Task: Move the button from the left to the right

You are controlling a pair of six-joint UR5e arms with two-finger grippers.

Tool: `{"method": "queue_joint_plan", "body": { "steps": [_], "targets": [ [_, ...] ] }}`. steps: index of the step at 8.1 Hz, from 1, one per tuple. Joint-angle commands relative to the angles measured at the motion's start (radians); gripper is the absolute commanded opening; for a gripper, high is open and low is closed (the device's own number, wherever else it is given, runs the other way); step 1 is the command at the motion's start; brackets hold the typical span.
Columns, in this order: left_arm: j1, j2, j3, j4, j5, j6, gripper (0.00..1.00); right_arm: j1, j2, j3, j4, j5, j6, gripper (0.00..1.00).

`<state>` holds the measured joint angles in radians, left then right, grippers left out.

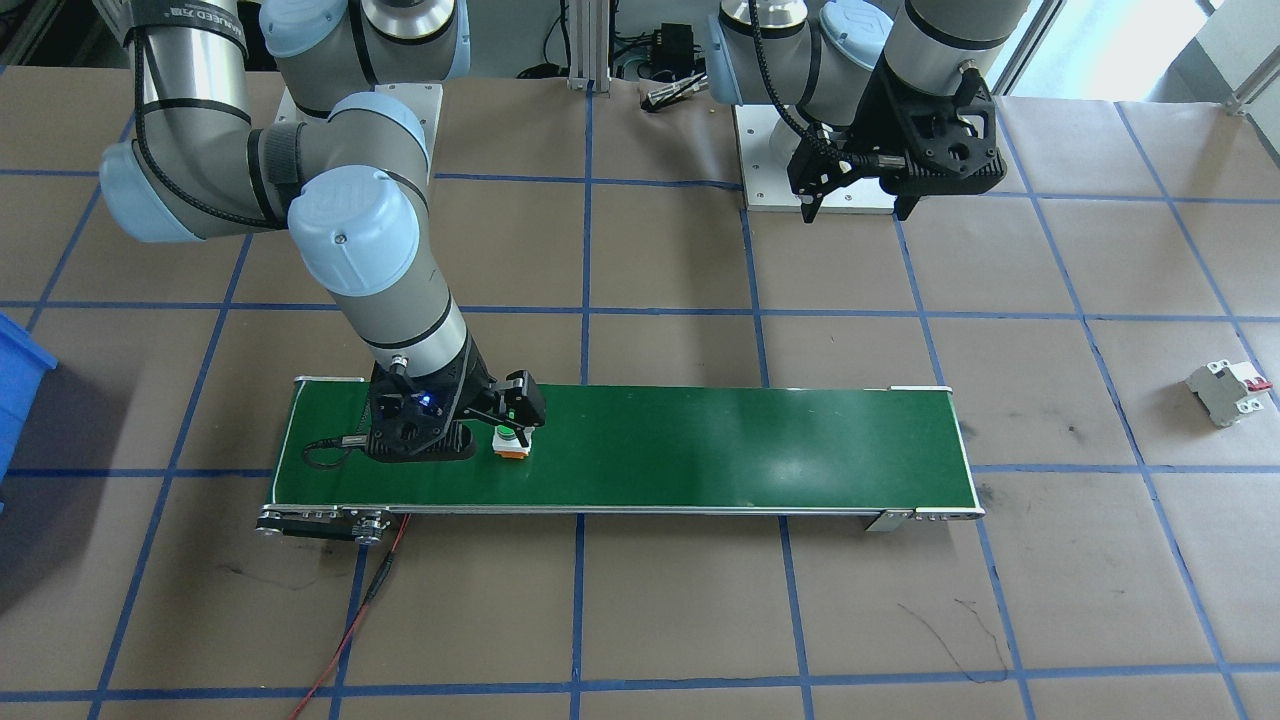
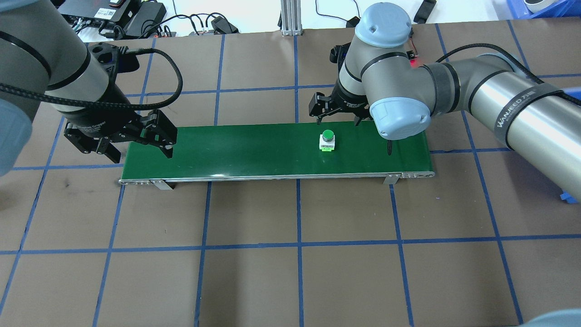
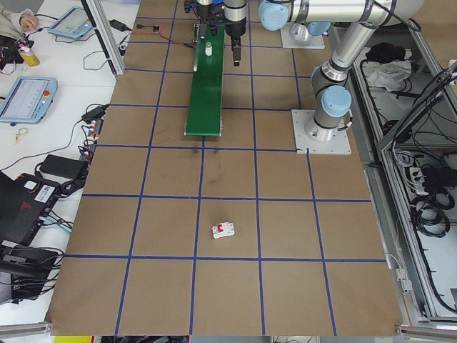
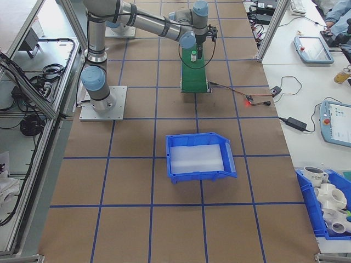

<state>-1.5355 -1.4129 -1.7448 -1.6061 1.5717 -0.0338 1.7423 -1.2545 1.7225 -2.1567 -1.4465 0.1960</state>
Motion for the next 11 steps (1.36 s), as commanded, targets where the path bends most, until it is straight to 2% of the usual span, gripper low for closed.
{"method": "queue_joint_plan", "body": {
  "steps": [1, 2, 3, 5, 6, 8, 11],
  "targets": [
    [0.000, -0.001, -0.002, 0.002, 0.004, 0.000, 1.00, 0.002, 0.015, 0.031, 0.005, -0.080, -0.015, 1.00],
    [0.000, -0.001, -0.005, 0.003, 0.004, 0.000, 1.00, -0.001, 0.026, 0.035, 0.006, -0.103, -0.035, 1.00],
    [0.000, -0.004, -0.007, 0.005, 0.002, 0.000, 1.00, -0.001, 0.027, 0.063, 0.011, -0.151, -0.062, 1.00],
    [-0.002, -0.003, -0.008, 0.005, 0.002, 0.009, 1.00, -0.013, 0.026, 0.075, 0.017, -0.169, -0.095, 1.00],
    [-0.002, -0.003, -0.007, 0.005, 0.002, 0.011, 1.00, -0.035, 0.024, 0.072, 0.015, -0.169, -0.105, 0.92],
    [-0.002, -0.001, -0.007, 0.005, 0.005, 0.011, 1.00, -0.128, 0.011, 0.074, 0.053, -0.152, -0.118, 0.03],
    [0.000, -0.001, 0.001, 0.003, 0.007, 0.011, 1.00, -0.148, -0.002, 0.068, 0.067, -0.149, -0.204, 0.00]
  ]
}}
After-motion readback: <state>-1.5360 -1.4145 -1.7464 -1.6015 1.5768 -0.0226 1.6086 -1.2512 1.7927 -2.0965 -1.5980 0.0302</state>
